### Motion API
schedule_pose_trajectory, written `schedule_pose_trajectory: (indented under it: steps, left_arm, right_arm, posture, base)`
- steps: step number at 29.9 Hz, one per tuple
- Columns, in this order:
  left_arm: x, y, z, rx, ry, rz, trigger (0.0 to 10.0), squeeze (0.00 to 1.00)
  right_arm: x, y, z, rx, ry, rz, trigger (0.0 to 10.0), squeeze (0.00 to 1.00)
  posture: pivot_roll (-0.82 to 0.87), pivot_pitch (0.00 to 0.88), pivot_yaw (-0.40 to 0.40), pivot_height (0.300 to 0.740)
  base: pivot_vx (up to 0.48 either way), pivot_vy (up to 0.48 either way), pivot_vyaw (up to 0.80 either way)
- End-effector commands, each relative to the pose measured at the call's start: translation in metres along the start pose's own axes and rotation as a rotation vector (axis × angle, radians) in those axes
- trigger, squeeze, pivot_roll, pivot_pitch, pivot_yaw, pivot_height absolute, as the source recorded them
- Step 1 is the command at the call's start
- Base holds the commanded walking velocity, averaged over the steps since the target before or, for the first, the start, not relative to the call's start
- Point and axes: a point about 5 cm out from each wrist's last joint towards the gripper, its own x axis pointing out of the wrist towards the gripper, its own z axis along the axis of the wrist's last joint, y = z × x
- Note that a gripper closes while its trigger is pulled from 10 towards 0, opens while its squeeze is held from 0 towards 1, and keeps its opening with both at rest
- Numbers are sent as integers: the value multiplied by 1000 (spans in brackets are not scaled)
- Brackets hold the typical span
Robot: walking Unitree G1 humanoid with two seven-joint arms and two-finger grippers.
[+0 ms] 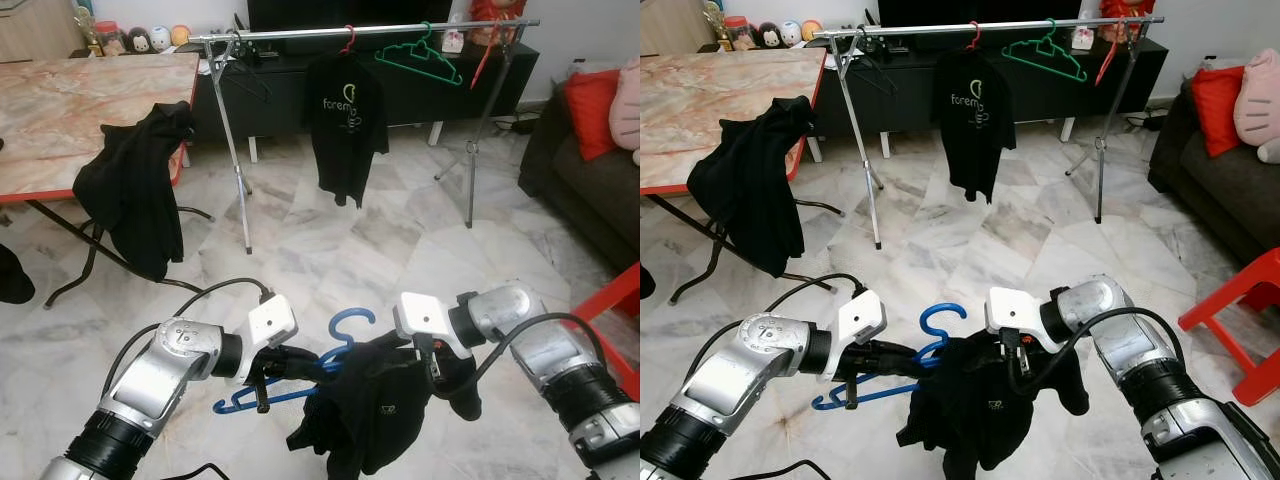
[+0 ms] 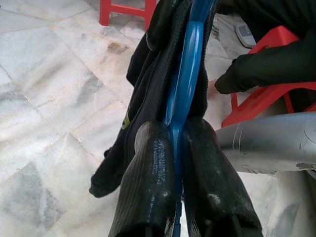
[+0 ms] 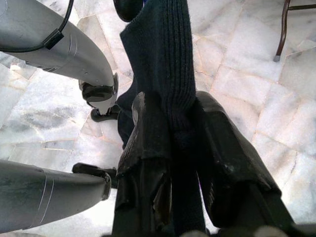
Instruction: Hang hanger
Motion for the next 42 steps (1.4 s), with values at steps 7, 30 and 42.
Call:
schedule_pose_trajectory:
  steps: [7, 30, 42]
  left_arm:
    - [-2, 7, 17, 66, -48, 18, 10000, 1000]
    - [-34, 21, 1, 36, 34, 112, 10000, 1000]
    - [-78, 57, -12, -76, -105, 634, 10000, 1000]
  right_arm:
    - [5, 4, 4, -29, -10, 35, 0, 0]
    - [-29, -1, -22, 8, 139, -72, 0, 0]
    - [-65, -30, -30, 84, 141, -479, 0, 0]
  posture:
    - [-59, 4, -34, 740]
    - [-64, 18, -35, 740]
    - [-59, 36, -34, 740]
  base:
    - [0, 0, 0]
    - [0, 0, 0]
    - [0, 0, 0]
